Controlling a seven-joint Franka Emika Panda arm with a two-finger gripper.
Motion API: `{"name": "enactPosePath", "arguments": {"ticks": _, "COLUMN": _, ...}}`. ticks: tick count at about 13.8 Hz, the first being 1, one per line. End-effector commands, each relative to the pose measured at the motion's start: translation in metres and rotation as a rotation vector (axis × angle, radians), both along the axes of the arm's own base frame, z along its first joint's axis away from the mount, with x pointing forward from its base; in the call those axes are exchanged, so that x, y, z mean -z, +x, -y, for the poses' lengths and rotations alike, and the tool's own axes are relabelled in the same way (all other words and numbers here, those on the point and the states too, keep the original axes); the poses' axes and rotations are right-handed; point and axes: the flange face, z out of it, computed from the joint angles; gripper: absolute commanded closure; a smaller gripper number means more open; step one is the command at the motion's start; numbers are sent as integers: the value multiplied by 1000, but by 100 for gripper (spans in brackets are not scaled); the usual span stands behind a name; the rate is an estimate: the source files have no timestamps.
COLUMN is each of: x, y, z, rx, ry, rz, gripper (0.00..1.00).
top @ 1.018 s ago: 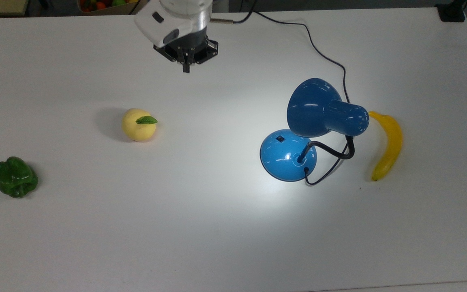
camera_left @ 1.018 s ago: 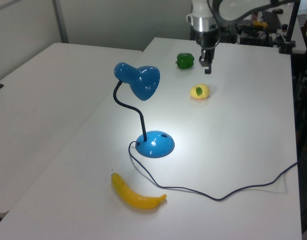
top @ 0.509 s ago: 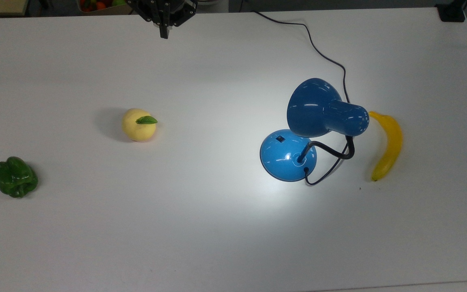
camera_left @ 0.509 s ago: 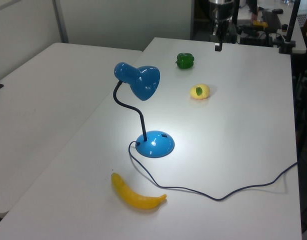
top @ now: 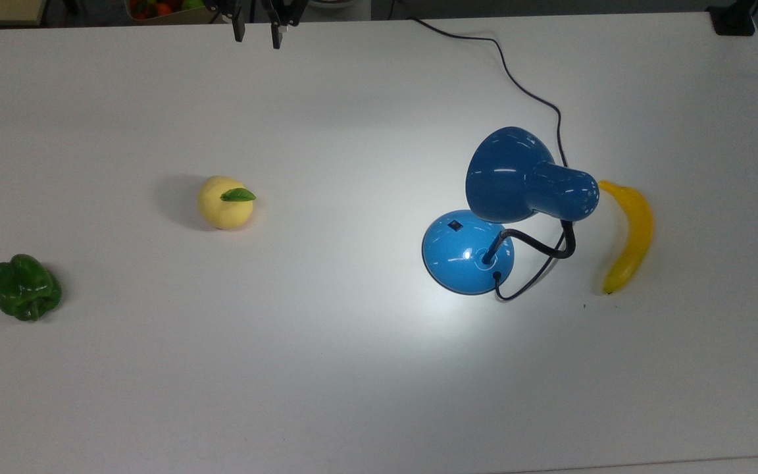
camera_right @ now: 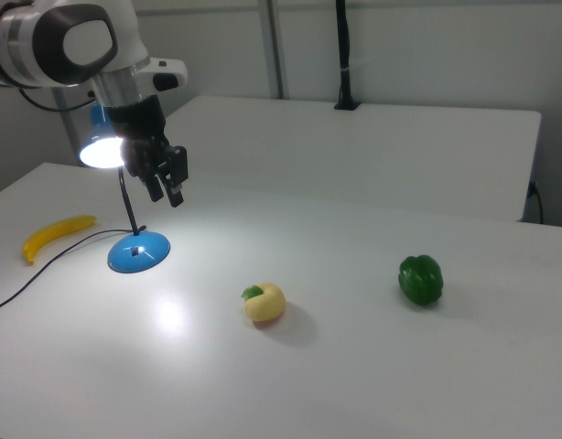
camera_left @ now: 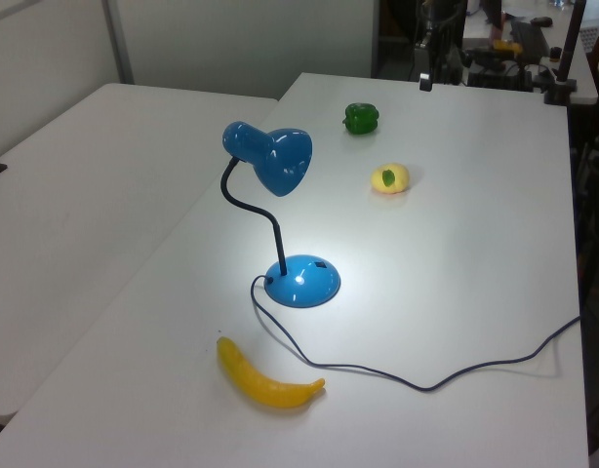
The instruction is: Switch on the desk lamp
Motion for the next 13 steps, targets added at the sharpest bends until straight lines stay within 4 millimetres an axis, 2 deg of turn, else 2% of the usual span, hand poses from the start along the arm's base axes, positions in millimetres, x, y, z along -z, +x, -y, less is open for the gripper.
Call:
{"name": "enactPosePath", "arguments": {"ticks": 1, "x": -7, "y": -12, "z": 5, "rx": -11, "ry": 16, "rz": -43, "gripper": 0}}
{"name": "enactPosePath", "arguments": {"ticks": 3, "x": -18, "y": -12, "z": 11, "rx": 0, "ry": 17, "rz": -34, "gripper": 0}}
{"name": "enactPosePath", "arguments": {"ticks": 6, "x": -19, "y": -15, "z": 21, "rx": 18, "ry": 18, "rz": -46, "gripper": 0}}
{"name": "enactPosePath", "arguments": {"ticks": 13, "x": -22, "y": -12, "z": 20, "rx": 16, "ry": 18, "rz": -38, "gripper": 0}}
